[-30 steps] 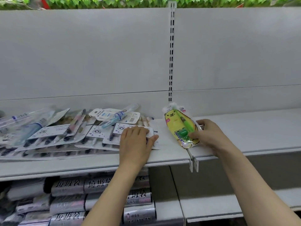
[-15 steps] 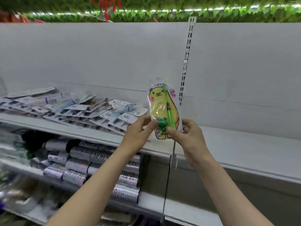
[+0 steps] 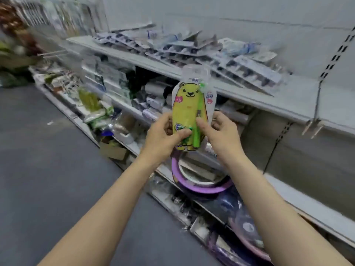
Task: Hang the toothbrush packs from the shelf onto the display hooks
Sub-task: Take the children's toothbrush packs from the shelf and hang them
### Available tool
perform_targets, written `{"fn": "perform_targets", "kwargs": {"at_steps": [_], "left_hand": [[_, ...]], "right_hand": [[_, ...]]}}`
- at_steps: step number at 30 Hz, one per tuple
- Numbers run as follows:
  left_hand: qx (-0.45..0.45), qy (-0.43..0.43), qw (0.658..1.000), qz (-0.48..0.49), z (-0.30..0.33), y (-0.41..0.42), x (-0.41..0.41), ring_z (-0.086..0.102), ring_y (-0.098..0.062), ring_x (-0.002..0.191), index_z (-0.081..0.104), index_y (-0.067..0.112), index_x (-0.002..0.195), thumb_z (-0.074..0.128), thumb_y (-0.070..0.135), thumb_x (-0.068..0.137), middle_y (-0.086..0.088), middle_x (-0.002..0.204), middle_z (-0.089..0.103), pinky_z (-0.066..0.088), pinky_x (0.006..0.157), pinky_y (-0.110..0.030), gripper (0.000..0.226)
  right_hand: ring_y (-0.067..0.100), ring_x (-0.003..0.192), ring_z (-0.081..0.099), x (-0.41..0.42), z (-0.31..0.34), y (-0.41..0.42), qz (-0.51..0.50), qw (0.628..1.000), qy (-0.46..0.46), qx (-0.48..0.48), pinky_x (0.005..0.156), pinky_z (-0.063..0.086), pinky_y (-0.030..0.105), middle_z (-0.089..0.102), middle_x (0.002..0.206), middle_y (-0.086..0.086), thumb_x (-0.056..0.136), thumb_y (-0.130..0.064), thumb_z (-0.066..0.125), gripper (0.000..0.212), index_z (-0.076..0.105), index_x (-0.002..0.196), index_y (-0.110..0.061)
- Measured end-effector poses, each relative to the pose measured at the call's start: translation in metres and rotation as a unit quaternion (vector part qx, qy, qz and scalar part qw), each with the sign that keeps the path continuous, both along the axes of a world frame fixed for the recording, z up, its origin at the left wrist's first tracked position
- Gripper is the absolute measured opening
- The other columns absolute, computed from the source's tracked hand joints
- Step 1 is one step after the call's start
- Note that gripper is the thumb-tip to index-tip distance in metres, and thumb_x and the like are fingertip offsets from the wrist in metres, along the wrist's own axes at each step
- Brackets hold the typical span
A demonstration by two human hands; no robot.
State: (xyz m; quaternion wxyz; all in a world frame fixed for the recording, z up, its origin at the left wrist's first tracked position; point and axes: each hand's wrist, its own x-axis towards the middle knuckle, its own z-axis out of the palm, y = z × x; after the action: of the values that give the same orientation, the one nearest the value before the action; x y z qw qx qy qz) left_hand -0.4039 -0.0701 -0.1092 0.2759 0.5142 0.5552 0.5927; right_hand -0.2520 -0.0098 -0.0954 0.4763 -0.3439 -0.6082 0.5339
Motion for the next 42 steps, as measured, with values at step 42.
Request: {"fn": "perform_targets", "kwargs": {"at_steps": [42], "left_hand": [[-0.660, 0.025, 0.747, -0.077, -1.002, -0.202, 0.165, 0.062, -0.026, 0.091, 0.066, 0.013, 0.097, 0.080, 0.036, 0.076, -0.008, 0.095, 0.066, 0.042, 0.071, -0.029, 0.034]], "right_hand": [[0.017, 0.076, 0.070, 0.149, -0.804, -0.234, -0.250, 0.735, -0.380, -0.503, 0.073, 0.054, 0.038, 0.073, 0.074, -0.005, 0.083, -0.028, 0.078, 0.011, 0.070, 0.078, -0.022]]}}
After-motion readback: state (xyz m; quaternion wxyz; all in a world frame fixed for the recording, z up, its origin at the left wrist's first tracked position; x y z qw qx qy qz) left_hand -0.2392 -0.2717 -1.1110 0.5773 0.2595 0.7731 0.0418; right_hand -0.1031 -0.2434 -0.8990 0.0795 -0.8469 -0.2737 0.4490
